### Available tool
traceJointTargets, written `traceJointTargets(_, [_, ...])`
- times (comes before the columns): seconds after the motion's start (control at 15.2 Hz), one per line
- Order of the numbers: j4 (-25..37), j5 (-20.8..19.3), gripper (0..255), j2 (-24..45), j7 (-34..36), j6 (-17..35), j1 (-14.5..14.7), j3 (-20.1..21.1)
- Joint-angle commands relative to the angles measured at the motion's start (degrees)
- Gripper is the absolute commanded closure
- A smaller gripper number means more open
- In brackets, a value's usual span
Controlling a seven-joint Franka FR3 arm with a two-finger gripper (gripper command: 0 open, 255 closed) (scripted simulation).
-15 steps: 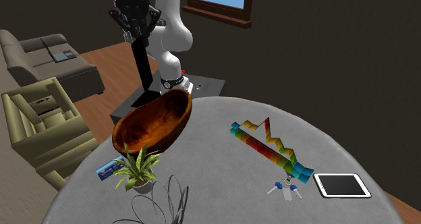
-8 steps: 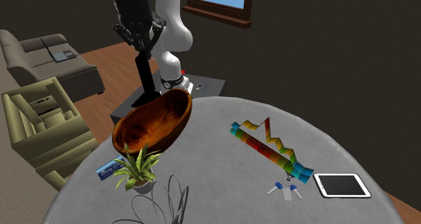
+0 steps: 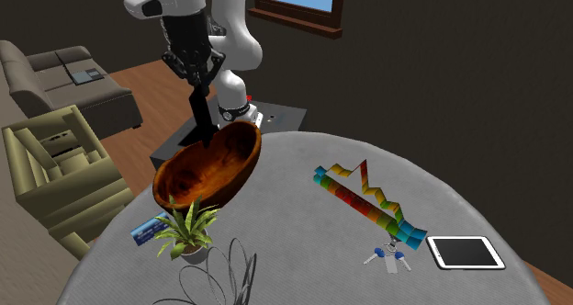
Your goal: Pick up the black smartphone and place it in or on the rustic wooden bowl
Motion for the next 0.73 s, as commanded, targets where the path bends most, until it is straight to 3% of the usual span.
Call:
traceJointTargets(0.0, [-0.4, 0.0, 255, -0.1, -0.1, 0.4, 0.0, 0.0])
traceJointTargets(0.33, [-0.4, 0.0, 255, 0.0, -0.1, 0.4, 0.0, 0.0])
traceJointTargets(0.4, [-0.4, 0.0, 0, 0.0, -0.1, 0.4, 0.0, 0.0])
traceJointTargets(0.66, [-0.4, 0.0, 0, 0.0, -0.1, 0.4, 0.0, 0.0])
